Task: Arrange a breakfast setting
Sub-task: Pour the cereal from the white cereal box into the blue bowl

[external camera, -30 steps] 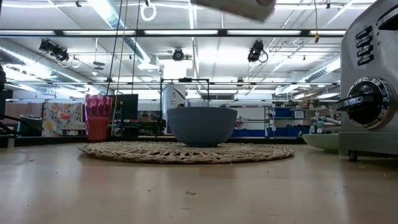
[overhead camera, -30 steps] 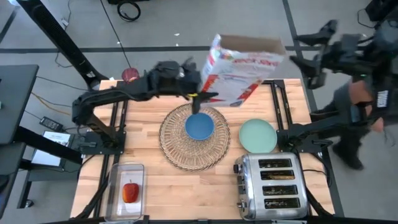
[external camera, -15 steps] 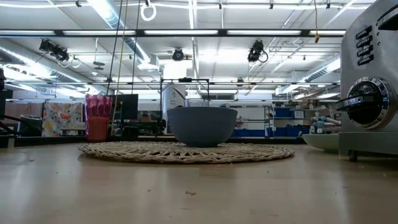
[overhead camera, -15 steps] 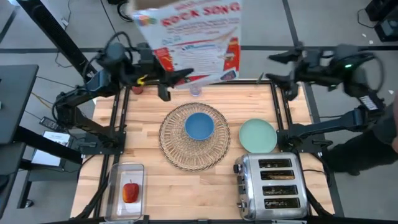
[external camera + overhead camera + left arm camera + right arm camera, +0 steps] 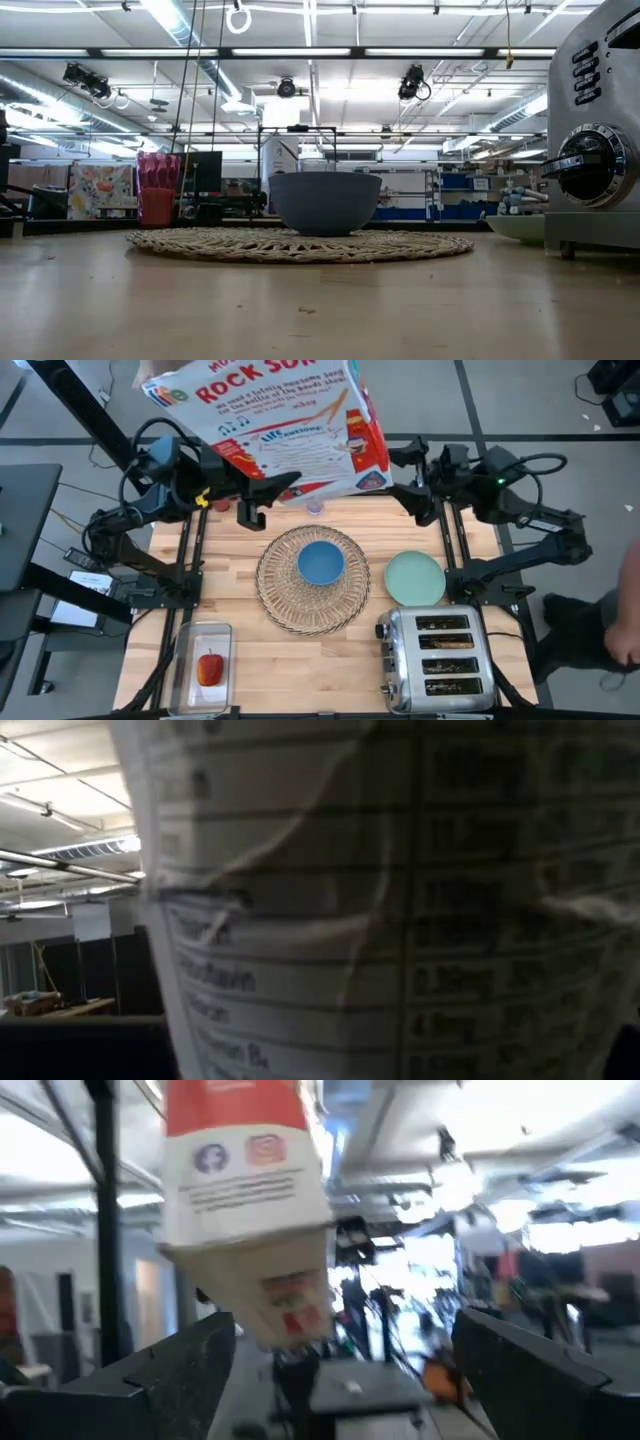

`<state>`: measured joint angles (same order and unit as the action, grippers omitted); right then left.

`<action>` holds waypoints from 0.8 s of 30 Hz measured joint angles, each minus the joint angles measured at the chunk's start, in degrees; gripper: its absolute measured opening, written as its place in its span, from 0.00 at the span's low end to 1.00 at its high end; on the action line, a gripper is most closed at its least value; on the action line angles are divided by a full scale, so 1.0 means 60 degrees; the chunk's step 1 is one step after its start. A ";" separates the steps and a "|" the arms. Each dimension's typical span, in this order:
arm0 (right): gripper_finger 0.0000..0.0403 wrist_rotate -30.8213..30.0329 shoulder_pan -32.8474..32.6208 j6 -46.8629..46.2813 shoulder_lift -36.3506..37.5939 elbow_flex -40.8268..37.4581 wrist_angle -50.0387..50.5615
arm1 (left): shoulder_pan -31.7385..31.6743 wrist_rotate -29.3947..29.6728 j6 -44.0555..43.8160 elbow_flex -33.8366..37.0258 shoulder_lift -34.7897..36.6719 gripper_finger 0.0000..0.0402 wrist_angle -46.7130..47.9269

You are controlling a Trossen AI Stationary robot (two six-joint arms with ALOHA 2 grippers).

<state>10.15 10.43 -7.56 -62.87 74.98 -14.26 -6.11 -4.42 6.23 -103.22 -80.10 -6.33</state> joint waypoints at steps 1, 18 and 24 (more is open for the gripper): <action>0.95 0.0005 -0.0078 0.0018 -0.0167 0.0000 -0.0291 | 0.0000 0.0037 0.0002 -0.0011 -0.0031 0.49 -0.0103; 0.92 -0.0142 -0.0538 0.0228 -0.1080 -0.0004 -0.3228 | -0.0011 0.0121 -0.0202 -0.0003 -0.1091 0.49 -0.0766; 0.78 -0.0343 -0.0538 0.0143 -0.1075 -0.0004 -0.3275 | -0.0015 0.0138 -0.0181 -0.0014 -0.1296 0.49 -0.1128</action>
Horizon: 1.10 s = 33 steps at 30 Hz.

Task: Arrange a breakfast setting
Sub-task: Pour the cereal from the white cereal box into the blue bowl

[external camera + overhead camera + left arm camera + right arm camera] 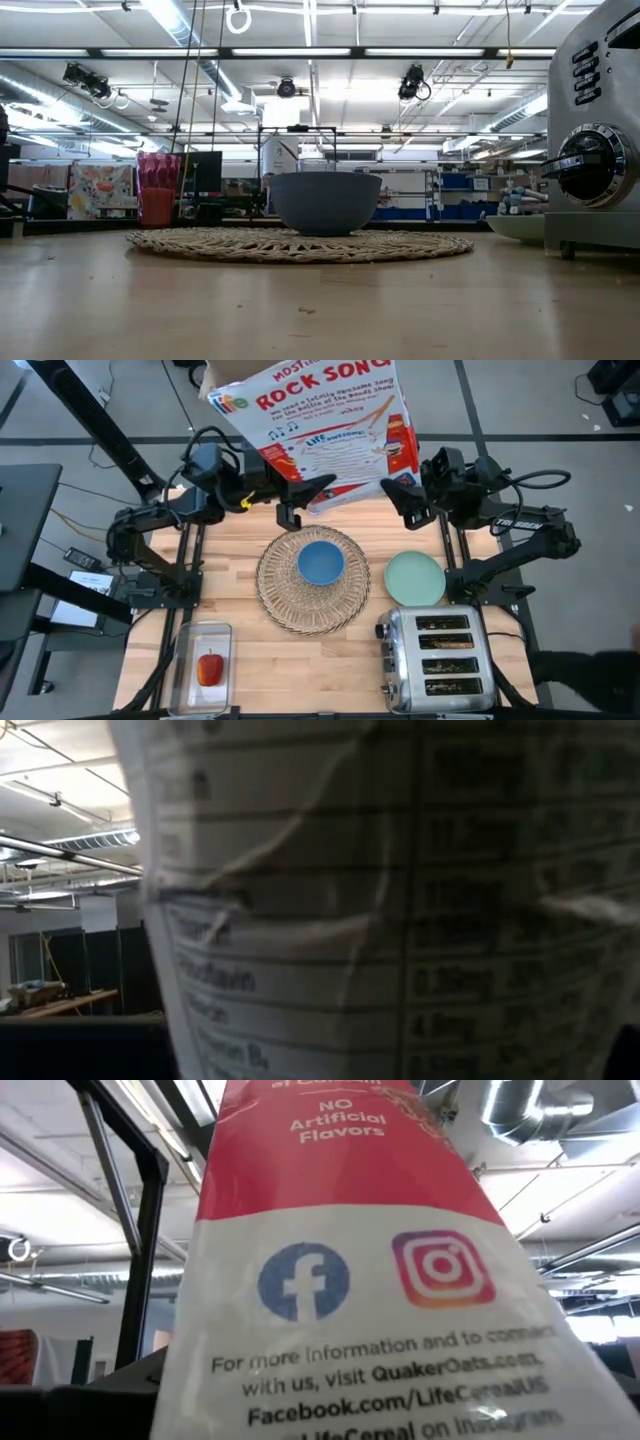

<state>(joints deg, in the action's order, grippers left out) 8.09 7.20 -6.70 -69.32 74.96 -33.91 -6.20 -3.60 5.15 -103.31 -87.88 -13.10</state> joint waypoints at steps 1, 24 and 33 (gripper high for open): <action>0.75 -0.0070 -0.0003 -0.0006 0.0000 0.0000 -0.0003 | 0.0000 -0.0005 -0.0004 0.0000 -0.0015 0.49 0.0008; 0.61 -0.0248 -0.0002 0.0259 0.0221 -0.0015 0.0380 | 0.0000 0.0069 -0.0446 0.0014 0.0392 0.71 0.1390; 0.61 -0.0660 0.0011 0.0681 0.1929 -0.0545 0.3085 | 0.0011 0.0382 -0.0793 0.0007 0.2414 0.76 0.6530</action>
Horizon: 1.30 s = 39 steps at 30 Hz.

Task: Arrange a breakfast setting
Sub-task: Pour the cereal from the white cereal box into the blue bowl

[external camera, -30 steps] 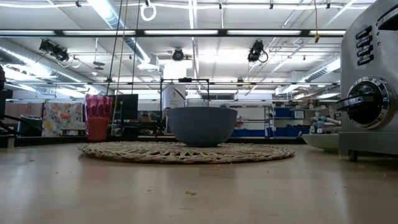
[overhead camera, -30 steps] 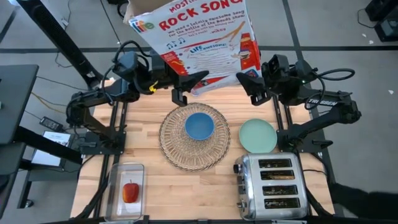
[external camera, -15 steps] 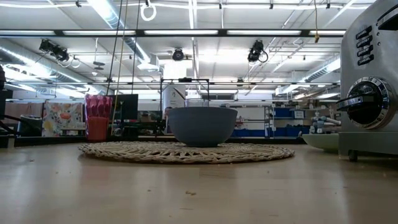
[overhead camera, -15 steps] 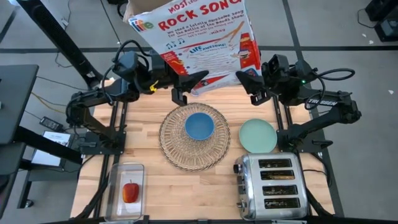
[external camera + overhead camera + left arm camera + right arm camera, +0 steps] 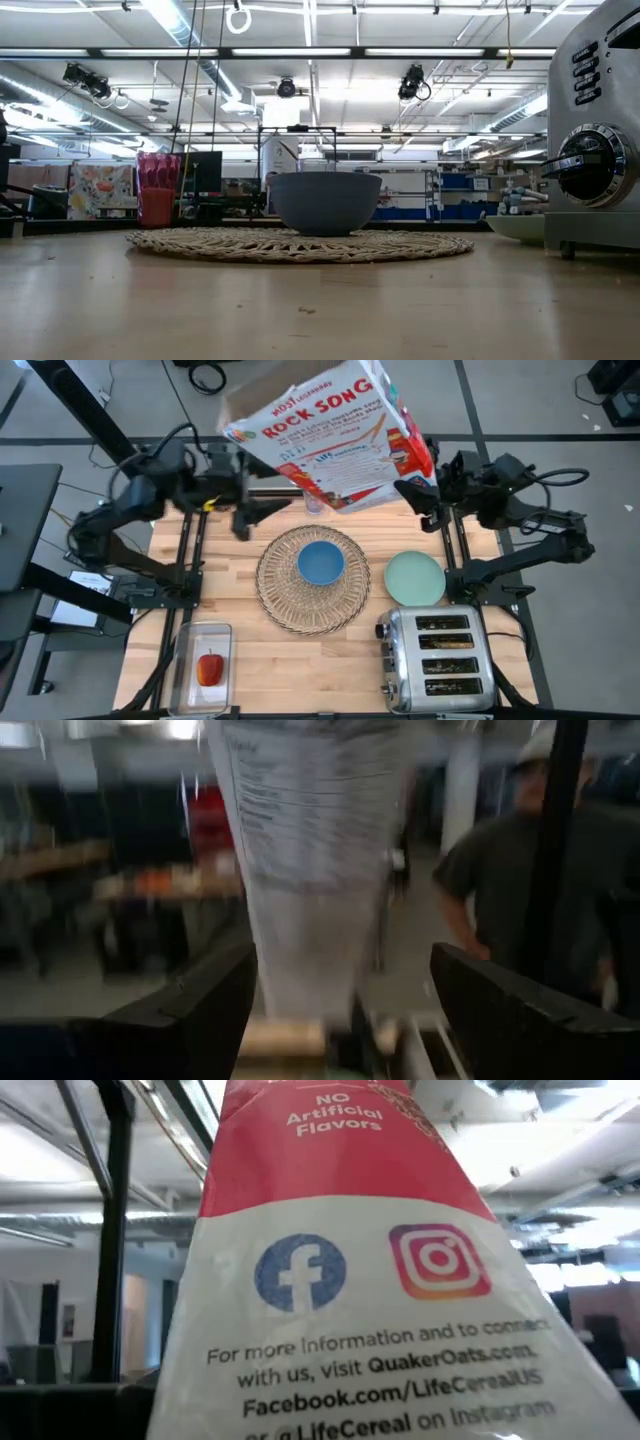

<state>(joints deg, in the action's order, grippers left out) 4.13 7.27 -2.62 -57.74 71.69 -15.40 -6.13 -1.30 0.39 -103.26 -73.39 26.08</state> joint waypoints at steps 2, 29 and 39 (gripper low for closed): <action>0.61 -0.0287 0.0000 0.0014 0.0578 -0.0402 0.0494 | 0.0000 0.0225 -0.0342 0.0001 0.0401 0.75 0.1273; 0.61 -0.1207 0.0007 -0.0331 0.5584 -0.2926 0.9107 | 0.0004 0.2613 -0.5735 0.2764 0.1172 0.75 0.5683; 0.61 -0.0872 0.0004 -0.0145 0.5684 -0.2923 1.1069 | 0.0318 0.2668 -0.5708 0.5066 0.1171 0.75 0.2404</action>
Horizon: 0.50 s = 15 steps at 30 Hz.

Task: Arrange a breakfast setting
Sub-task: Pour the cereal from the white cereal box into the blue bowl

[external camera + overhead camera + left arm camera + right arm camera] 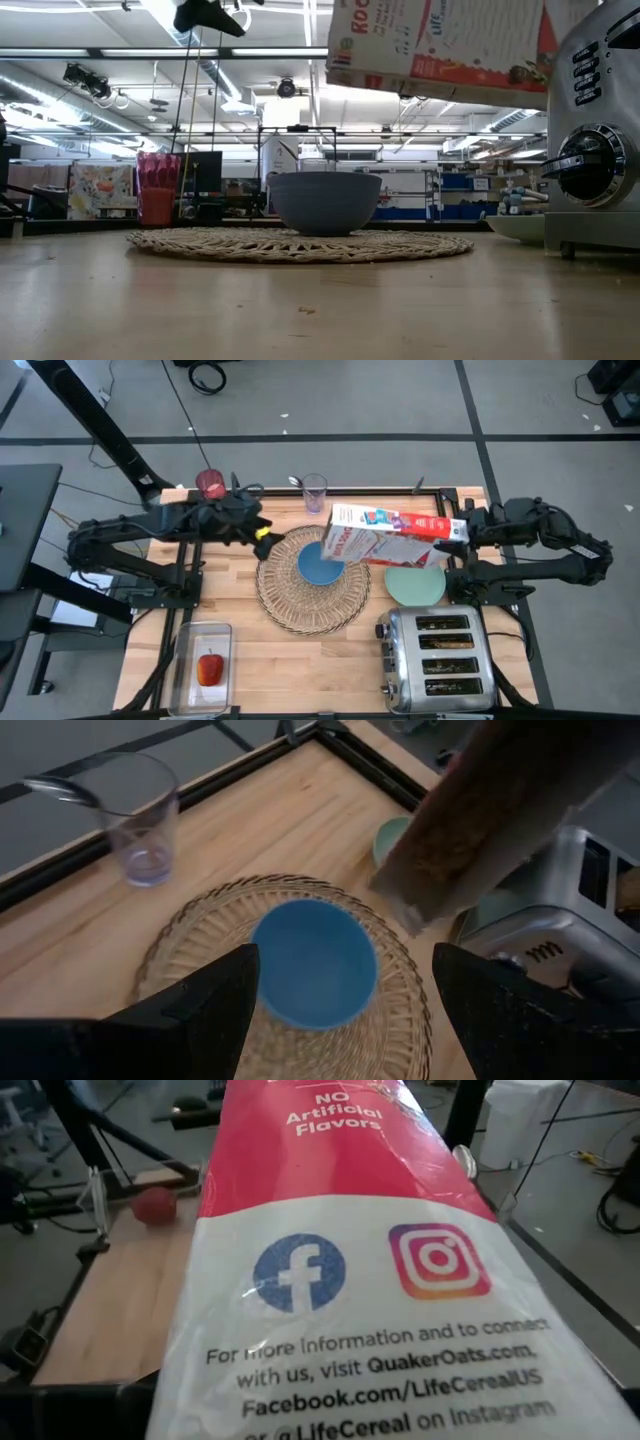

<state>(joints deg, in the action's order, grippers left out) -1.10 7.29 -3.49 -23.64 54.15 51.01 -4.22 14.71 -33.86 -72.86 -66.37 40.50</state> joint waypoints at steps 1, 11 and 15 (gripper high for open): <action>0.61 -0.0003 0.0000 0.0055 -0.0001 0.0000 0.0046 | 0.0071 0.0040 -0.0003 0.0232 0.0000 0.75 -0.0306; 0.61 -0.0335 0.0000 0.0810 -0.0481 0.0004 0.0538 | 0.0725 0.0301 -0.0009 0.1707 0.0000 0.75 -0.2588; 0.61 -0.0599 0.0000 0.1314 -0.0868 0.0004 0.0527 | 0.0908 0.0365 -0.0021 0.2021 0.0000 0.75 -0.2768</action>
<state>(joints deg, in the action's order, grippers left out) -4.69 7.29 4.39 -28.85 54.17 54.17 1.23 16.89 -33.99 -60.74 -66.37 23.90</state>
